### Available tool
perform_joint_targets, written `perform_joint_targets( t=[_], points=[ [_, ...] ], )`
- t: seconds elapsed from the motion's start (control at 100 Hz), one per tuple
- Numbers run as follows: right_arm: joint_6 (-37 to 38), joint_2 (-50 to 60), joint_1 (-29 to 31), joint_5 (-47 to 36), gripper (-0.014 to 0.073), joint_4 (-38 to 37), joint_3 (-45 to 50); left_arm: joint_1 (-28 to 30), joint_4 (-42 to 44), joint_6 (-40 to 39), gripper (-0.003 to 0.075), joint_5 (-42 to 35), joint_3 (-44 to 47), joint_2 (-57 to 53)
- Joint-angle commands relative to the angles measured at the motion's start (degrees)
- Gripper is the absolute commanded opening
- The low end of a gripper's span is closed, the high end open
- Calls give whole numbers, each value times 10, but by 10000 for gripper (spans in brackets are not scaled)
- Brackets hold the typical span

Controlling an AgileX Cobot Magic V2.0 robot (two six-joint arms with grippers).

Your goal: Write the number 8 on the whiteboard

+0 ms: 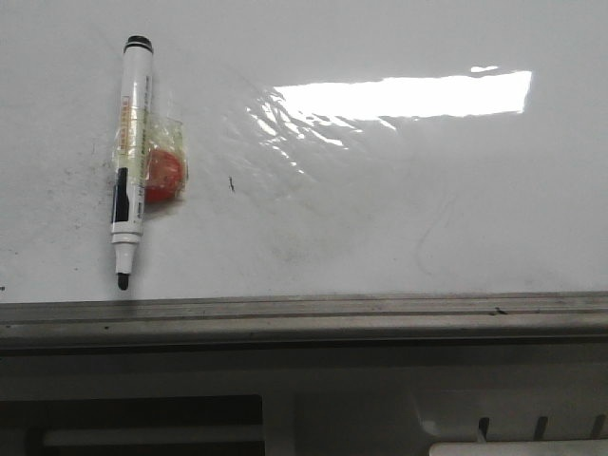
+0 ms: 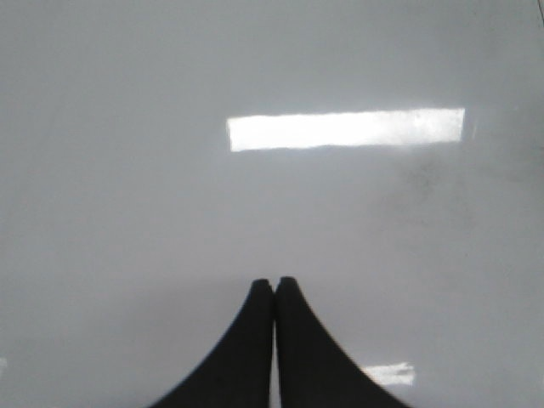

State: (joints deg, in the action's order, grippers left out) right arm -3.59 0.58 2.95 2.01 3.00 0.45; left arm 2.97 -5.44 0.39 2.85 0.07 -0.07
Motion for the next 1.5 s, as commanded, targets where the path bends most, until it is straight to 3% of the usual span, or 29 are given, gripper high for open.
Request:
perform_joint_targets(
  t=[0.0,0.13,0.3,0.46,0.65,0.76,0.9,1.009,1.199,1.489],
  points=[
    [-4,12,2,-20,-63,-1,-29,0,-28,0,-21,-50,10,-18],
    [-4,7,2,22,-63,-1,-55,0,-35,0,-21,-21,-7,-17],
    [-4,-34,2,115,-63,38,-106,0,-35,0,-21,73,-77,12],
    [-4,-99,2,184,-63,38,-159,-4,-45,0,-20,69,-140,55],
    [-4,-142,1,190,-63,38,-171,-4,-39,1,-14,110,-185,100],
    [-4,-142,1,192,-63,38,-171,-4,-39,1,103,108,-187,118],
    [-4,-142,1,192,-63,38,-170,-4,-41,1,386,44,-173,131],
    [-4,-142,1,190,-63,38,-170,-11,-78,1,441,-21,-163,141],
    [-4,-142,1,189,-63,38,-170,-87,-62,1,441,-25,-167,173],
    [-4,-142,1,189,-63,38,-170,-311,-56,1,442,-86,-167,291]
  ],
)
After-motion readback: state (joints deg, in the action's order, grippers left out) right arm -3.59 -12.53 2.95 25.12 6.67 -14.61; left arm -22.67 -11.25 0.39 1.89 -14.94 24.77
